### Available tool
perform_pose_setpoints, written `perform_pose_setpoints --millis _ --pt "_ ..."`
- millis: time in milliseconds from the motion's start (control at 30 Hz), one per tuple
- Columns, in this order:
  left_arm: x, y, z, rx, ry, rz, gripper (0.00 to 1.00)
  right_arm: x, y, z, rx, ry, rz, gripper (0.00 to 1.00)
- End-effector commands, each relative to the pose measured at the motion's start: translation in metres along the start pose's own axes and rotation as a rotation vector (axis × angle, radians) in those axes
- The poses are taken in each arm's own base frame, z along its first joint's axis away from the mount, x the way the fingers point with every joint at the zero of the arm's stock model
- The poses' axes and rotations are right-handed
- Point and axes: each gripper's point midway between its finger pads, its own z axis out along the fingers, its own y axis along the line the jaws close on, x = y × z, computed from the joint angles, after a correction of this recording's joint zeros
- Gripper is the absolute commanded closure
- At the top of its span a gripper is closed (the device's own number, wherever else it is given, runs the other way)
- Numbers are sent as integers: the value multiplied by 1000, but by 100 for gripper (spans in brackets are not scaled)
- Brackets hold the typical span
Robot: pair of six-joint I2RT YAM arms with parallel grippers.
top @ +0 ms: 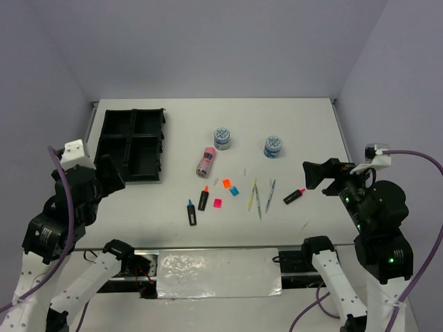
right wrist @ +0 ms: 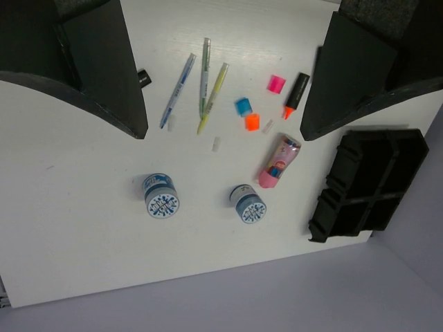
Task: Sort the stationery into containers
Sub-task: Pick up the pen from the center of the board.
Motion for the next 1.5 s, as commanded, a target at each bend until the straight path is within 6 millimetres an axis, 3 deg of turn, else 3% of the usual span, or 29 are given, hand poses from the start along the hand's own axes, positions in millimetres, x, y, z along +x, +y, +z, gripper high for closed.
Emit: perform_pose_setpoints --millis 0,200,367,467,567,600,633,667,700,733,800,833,867,967,1100,1367,1467 --pt "-7 0 1 -10 -34 -32 1 -5 -2 3 16 -15 4 0" --pt "2 -8 8 -24 44 -46 1 -1 9 6 -49 -20 24 0" --pt "30 -48 24 82 180 -150 1 19 29 29 -174 69 85 0" --pt "67 -73 43 119 303 -176 1 31 27 45 -165 123 131 0" --pt "118 -121 51 212 415 -227 1 46 25 63 -159 169 186 0" --pt "120 -130 54 207 388 -231 1 46 26 73 -161 161 208 0" --pt "139 -149 46 218 427 -203 1 54 24 80 -153 186 217 0" --pt "144 -156 44 206 424 -192 1 58 23 85 -148 207 216 0" --pt "151 -154 46 156 413 -162 1 75 22 94 -122 285 203 0" --pt "169 -167 40 159 445 -103 1 81 21 97 -100 310 186 0" --pt "175 -181 37 138 433 -106 1 89 19 105 -34 324 136 0" --pt "193 -187 32 124 452 -46 1 92 18 105 -22 327 128 0" --pt "198 -193 31 117 458 -56 1 93 18 105 -18 328 123 0" --pt "229 -198 31 85 486 15 3 98 17 101 -23 319 126 0" --pt "261 -198 41 91 518 91 14 101 17 95 -45 308 122 0" --pt "286 -189 46 108 563 131 20 101 26 92 -93 318 127 0" --pt "292 -190 52 132 579 123 29 98 31 91 -119 310 141 0"
